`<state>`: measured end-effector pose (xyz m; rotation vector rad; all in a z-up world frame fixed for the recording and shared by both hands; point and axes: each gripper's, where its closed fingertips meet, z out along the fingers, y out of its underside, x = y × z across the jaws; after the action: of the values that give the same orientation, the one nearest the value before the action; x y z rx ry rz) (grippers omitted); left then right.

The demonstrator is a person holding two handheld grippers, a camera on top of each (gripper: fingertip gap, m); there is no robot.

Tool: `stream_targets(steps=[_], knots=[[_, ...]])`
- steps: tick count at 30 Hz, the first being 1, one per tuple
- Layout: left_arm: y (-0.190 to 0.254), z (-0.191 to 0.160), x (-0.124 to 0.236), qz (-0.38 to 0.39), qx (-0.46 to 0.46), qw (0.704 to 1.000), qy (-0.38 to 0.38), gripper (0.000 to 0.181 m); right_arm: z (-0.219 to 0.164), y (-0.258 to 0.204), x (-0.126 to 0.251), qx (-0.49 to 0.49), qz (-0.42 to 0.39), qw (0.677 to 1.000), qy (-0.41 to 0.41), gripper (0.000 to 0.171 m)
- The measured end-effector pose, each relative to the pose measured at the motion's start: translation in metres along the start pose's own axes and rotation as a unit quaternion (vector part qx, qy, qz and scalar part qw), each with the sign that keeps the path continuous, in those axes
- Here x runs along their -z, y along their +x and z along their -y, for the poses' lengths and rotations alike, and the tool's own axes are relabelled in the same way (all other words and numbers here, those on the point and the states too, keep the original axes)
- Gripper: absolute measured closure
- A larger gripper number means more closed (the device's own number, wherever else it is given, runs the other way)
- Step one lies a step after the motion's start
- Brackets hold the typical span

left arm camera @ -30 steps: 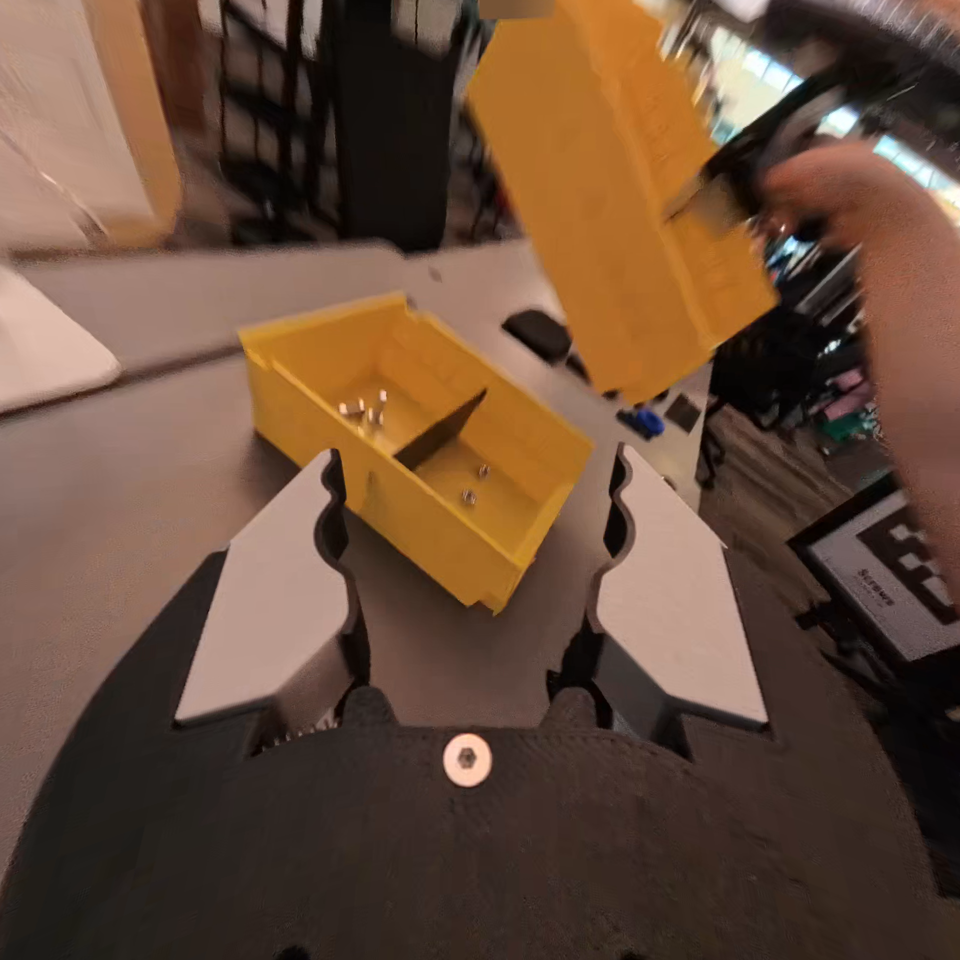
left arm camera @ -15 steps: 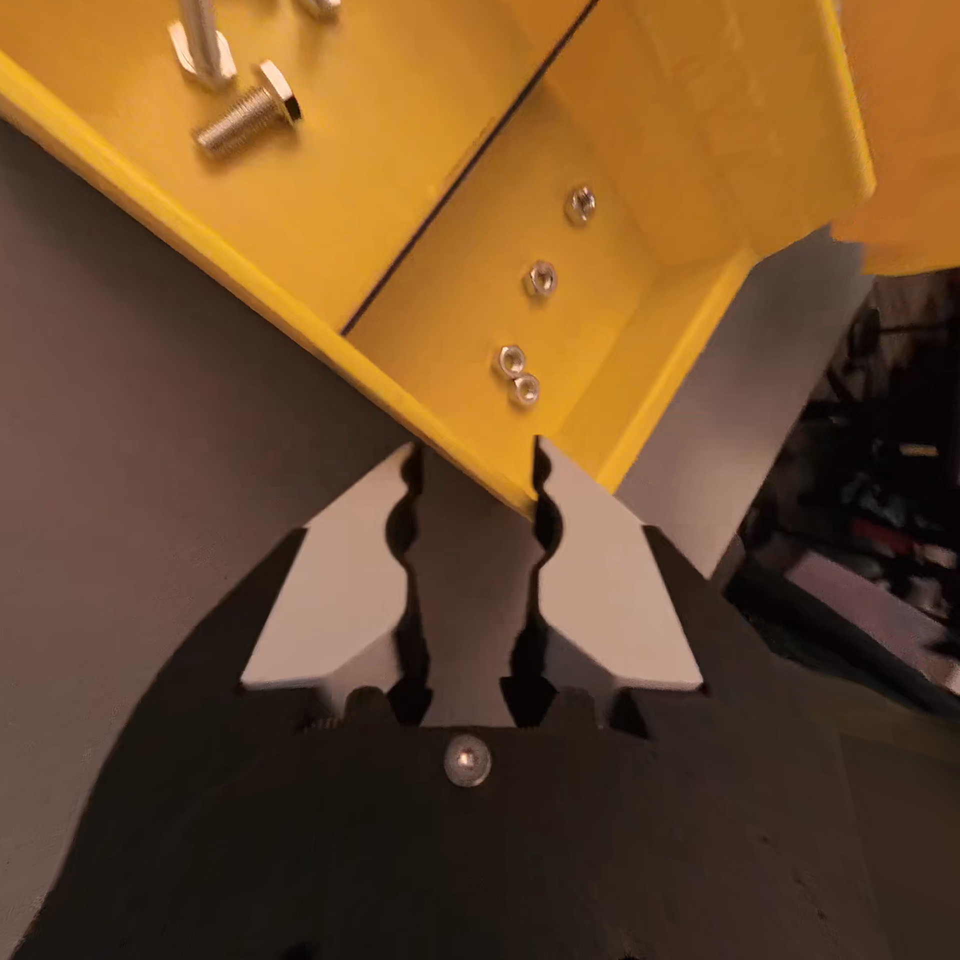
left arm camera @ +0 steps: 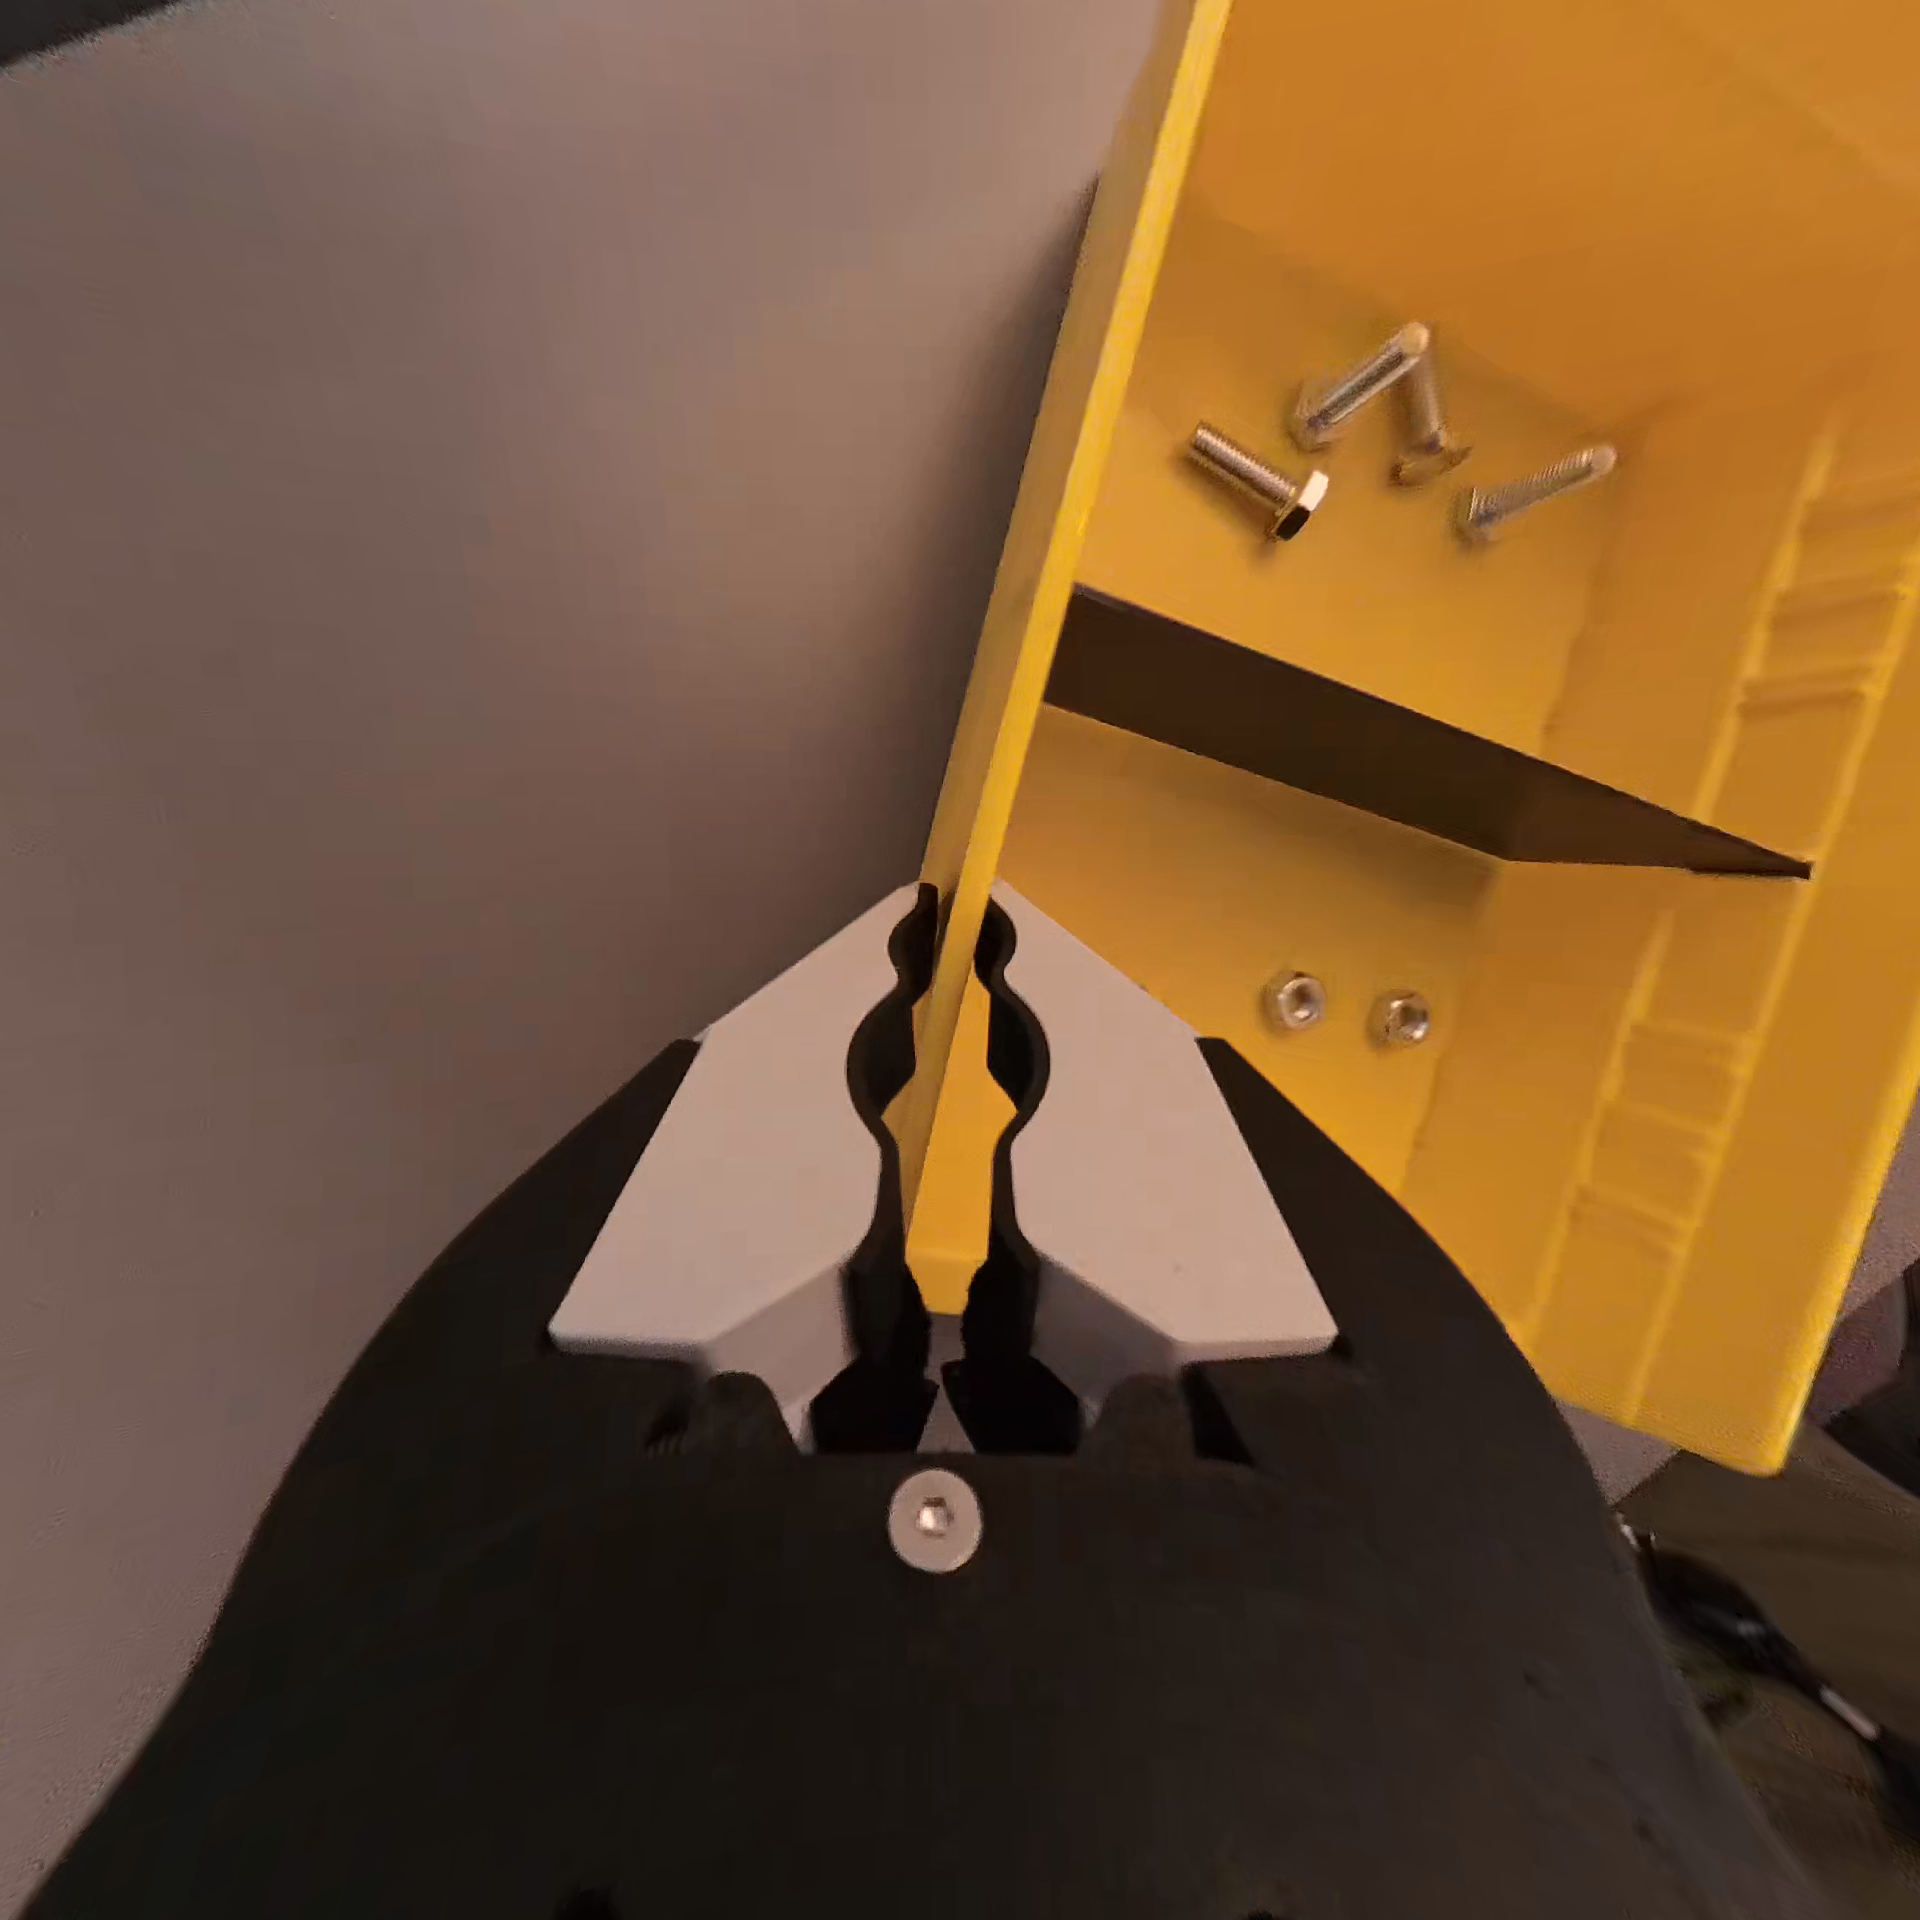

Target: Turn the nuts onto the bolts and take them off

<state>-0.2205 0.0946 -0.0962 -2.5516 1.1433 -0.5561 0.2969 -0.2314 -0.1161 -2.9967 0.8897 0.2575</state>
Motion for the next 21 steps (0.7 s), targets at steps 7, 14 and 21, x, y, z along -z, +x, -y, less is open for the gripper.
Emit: stream_targets(steps=[7, 14, 21], knots=[[-0.128, -0.081, 0.074, 0.058, 0.168, 0.981, 0.082, 0.176, 0.019, -0.063, -0.020, 0.062, 0.011, 0.998, 0.000, 0.166], [-0.177, -0.133, 0.112, 0.088, 0.224, 0.963, 0.121, 0.176, 0.051, -0.082, -0.033, 0.082, -0.002, 0.997, 0.007, 0.169], [-0.182, -0.138, 0.117, 0.089, 0.220, 0.962, 0.138, 0.176, 0.067, -0.040, -0.031, 0.045, -0.010, 0.999, 0.000, 0.169]])
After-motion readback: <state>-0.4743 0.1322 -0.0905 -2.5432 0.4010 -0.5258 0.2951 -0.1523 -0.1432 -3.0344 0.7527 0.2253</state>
